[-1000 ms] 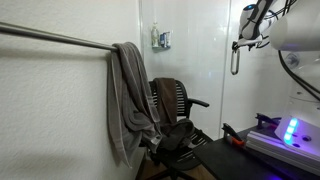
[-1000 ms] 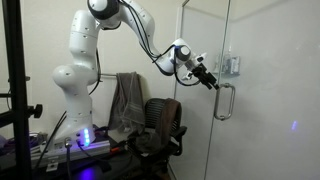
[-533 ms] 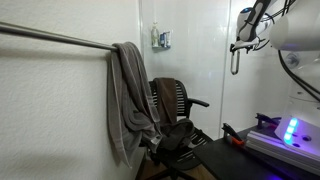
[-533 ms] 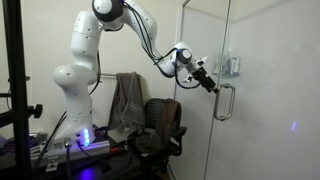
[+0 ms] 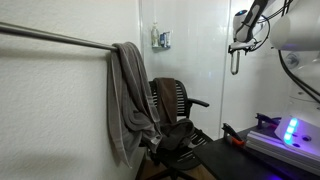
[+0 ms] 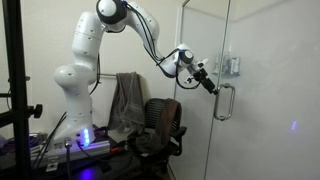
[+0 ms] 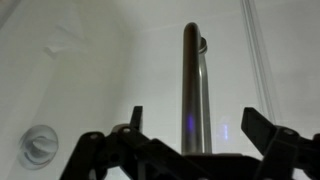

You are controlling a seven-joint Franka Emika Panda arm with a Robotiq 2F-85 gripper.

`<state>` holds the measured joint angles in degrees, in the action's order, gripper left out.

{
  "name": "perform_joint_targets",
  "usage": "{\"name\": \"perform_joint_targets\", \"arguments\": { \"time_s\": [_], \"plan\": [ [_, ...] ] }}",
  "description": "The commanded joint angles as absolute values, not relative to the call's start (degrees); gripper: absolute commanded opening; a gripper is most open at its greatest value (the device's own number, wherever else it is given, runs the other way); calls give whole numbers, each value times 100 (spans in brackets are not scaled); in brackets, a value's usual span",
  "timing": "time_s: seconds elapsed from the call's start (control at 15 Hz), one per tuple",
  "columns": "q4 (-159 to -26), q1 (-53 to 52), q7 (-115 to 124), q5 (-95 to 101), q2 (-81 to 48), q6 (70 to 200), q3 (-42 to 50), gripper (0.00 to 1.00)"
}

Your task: Open the shower door

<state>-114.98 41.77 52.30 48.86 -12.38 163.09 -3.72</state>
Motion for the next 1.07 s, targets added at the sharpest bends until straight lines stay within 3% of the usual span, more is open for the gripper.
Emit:
{"name": "perform_joint_targets", "arguments": {
  "time_s": [0.0,0.73,0.8,0.87,1.0],
  "plan": [
    [-11455,4110,5332,4886,-1267,16248,-373,100],
    [-10989,4098,5323,5094,-1666,16211,-216,100],
    [-10942,4041,5477,5207,-1707,16177,-159,75],
    [-10918,4018,5580,5271,-1720,16170,-132,74],
    [-10928,4038,5571,5242,-1715,16172,-162,60]
  ]
}}
